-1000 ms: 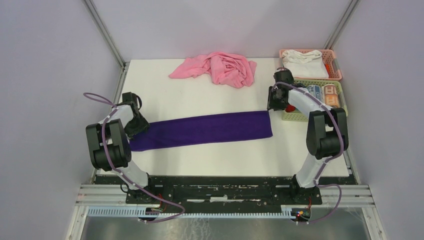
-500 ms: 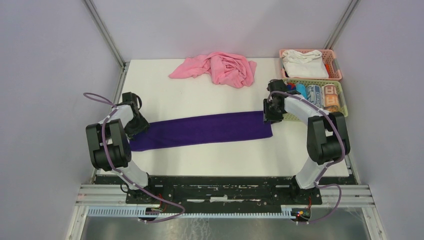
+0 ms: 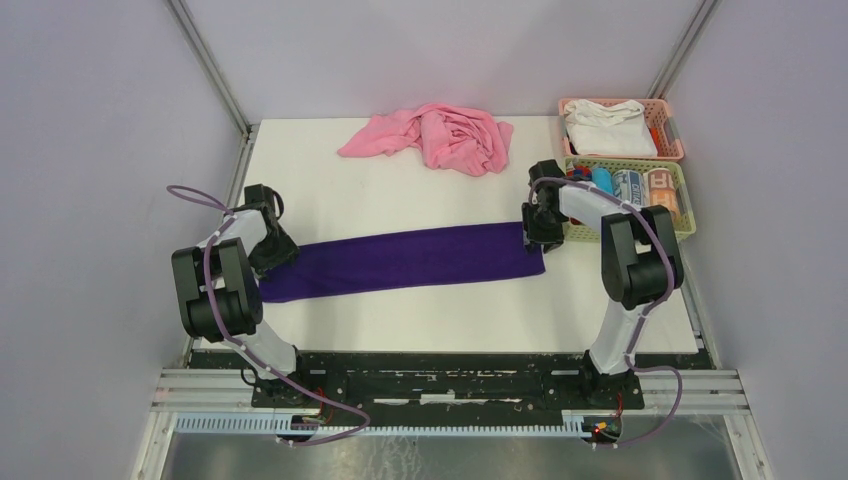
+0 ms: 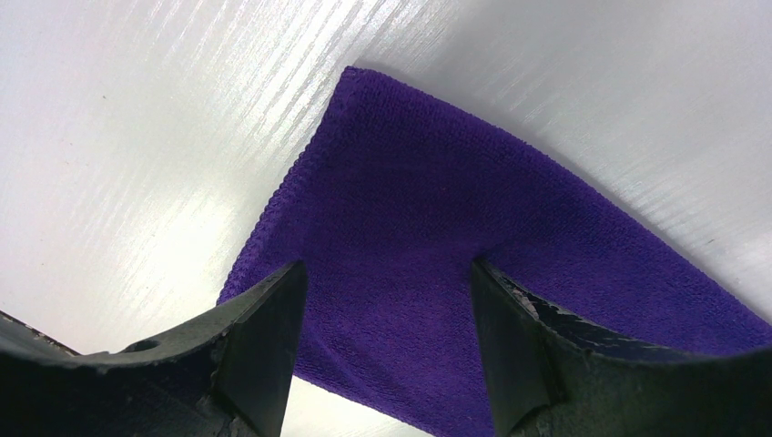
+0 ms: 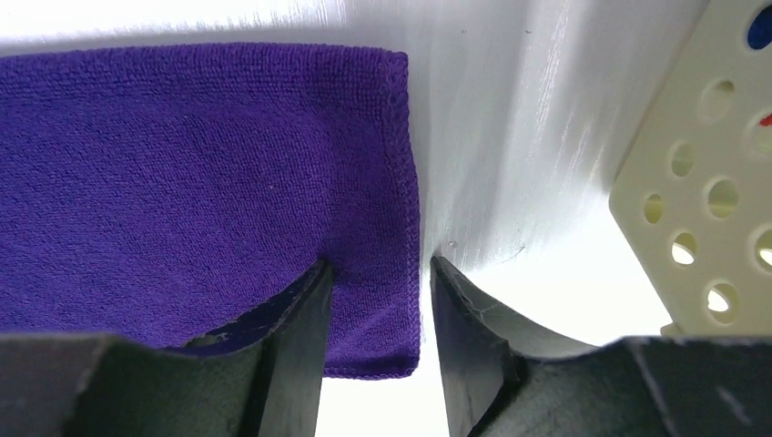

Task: Roll the towels
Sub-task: Fold the towel at the center of the board.

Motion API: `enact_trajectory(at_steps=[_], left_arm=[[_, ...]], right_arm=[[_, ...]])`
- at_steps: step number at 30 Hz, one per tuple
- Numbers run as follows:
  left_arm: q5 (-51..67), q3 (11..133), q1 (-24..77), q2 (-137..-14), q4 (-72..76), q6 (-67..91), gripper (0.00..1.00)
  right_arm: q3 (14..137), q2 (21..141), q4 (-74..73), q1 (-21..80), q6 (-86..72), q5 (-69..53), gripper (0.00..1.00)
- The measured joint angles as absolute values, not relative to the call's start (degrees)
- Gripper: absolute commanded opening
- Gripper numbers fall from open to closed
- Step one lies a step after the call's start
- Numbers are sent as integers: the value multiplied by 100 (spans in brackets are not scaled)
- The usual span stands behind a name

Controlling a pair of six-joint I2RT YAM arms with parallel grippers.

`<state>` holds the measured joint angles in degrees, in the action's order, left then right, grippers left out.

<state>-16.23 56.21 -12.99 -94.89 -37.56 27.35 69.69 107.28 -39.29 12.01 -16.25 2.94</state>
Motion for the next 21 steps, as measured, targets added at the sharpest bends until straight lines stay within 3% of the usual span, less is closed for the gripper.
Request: enact_trajectory(at_steps=[3, 9, 17, 21], left_arm=[[-1623, 5621, -1299, -9489, -3756, 2735, 73], [-1621, 5621, -1299, -9489, -3756, 2735, 73], [-1483, 5607, -1249, -9413, -3739, 2735, 76], [-1181, 5417, -1212, -8805, -3577, 2738, 78]], right_arm=[[7087, 10818, -4038, 1201, -1623, 233, 28], [7258, 10940, -4156, 1251, -1612, 93, 1], [7463, 10962, -4353, 1275, -1557, 469, 0], [7900, 10962, -4633, 1297, -1415, 965, 0]])
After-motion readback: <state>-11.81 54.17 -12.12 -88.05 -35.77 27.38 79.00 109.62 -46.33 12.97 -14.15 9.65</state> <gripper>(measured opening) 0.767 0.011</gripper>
